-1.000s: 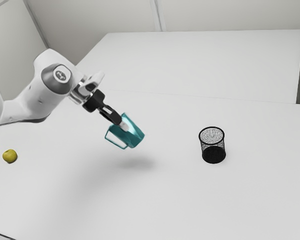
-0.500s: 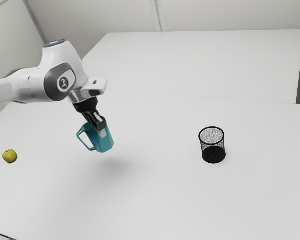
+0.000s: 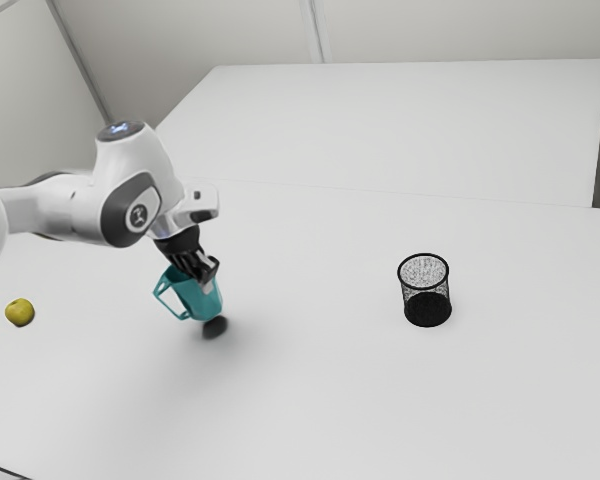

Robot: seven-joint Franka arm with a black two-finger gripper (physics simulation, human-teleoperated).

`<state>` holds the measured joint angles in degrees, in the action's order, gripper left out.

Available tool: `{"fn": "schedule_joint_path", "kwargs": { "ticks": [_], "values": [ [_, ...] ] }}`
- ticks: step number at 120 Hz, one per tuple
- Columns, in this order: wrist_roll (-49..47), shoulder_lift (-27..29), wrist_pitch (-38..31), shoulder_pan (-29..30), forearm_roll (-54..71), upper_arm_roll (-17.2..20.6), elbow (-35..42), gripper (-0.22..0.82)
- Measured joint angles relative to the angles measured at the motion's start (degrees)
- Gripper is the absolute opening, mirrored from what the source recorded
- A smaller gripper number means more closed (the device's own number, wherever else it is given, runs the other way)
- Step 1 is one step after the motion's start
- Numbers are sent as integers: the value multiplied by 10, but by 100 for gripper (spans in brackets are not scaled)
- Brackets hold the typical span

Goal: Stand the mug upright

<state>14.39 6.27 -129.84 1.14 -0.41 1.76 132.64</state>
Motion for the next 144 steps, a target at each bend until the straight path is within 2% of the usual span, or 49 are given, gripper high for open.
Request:
{"fn": "schedule_joint_path", "kwargs": {
  "ticks": [35, 112, 124, 144],
  "values": [
    [-44, -22, -36, 0, 7, 0, 1, -17],
    [-98, -49, -45, 0, 10, 0, 11, -17],
    [-101, -49, -45, 0, 8, 0, 11, -13],
    [-102, -47, -46, 0, 4, 0, 10, 3]
  ]
}}
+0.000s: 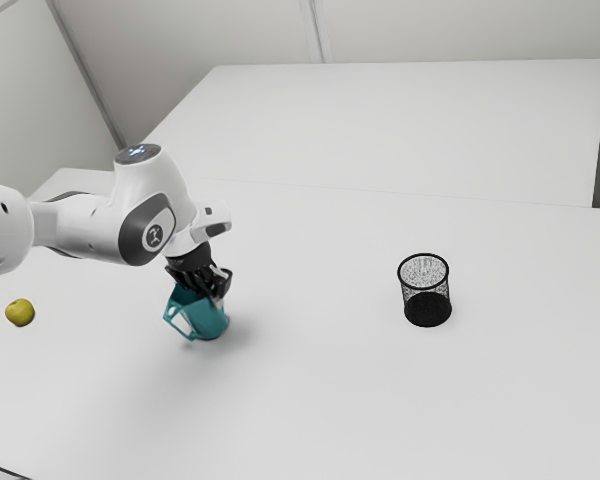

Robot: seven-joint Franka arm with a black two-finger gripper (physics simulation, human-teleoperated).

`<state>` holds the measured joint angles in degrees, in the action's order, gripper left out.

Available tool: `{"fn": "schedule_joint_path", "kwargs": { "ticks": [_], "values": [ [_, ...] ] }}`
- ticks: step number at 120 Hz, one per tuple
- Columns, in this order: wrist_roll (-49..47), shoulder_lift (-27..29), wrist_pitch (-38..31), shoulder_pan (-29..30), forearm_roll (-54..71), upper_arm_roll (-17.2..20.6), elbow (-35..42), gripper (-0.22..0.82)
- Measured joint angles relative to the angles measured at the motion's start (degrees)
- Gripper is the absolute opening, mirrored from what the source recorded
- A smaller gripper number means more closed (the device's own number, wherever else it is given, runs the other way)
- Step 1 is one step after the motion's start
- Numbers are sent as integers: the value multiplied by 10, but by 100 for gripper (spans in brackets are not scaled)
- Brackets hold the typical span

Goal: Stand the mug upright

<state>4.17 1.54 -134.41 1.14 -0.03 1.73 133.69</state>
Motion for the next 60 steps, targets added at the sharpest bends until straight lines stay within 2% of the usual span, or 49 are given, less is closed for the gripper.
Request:
{"fn": "schedule_joint_path", "kwargs": {
  "ticks": [20, 43, 60],
  "values": [
    [-1, 7, 0, 0, -2, 0, -1, 16],
    [0, 20, 0, 0, -3, -1, -2, 39],
    [0, 42, 3, 0, -3, -1, -3, 48]
  ]
}}
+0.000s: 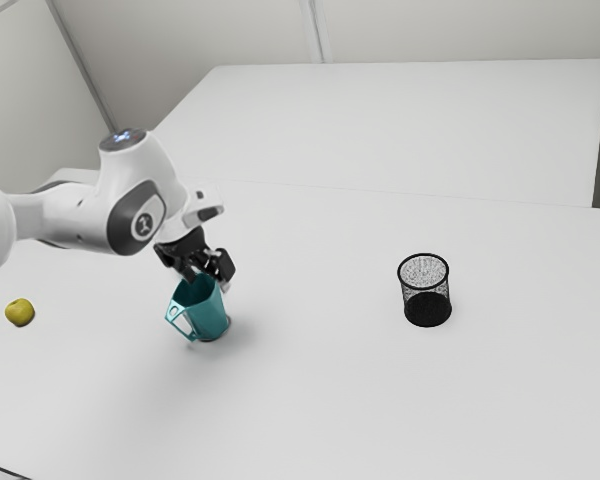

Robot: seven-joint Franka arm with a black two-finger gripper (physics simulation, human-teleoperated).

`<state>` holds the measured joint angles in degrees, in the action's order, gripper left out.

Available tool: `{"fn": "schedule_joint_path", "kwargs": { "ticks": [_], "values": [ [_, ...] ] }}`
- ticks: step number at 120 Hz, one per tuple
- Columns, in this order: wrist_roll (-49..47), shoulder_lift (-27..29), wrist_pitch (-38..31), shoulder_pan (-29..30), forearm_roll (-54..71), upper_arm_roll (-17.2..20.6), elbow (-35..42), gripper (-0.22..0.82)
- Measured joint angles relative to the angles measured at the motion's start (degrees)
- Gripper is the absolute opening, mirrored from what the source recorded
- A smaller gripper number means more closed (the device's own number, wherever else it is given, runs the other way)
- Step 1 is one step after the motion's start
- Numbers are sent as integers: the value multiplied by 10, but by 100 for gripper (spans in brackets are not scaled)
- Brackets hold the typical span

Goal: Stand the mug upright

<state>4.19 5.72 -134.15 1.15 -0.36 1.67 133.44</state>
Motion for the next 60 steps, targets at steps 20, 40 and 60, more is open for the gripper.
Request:
{"fn": "schedule_joint_path", "kwargs": {
  "ticks": [20, 40, 60],
  "values": [
    [0, 31, 17, -2, -3, 0, -4, 54],
    [-5, 39, 81, -4, -6, 1, -55, 56],
    [-10, 24, 178, -4, -6, 0, -148, 57]
  ]
}}
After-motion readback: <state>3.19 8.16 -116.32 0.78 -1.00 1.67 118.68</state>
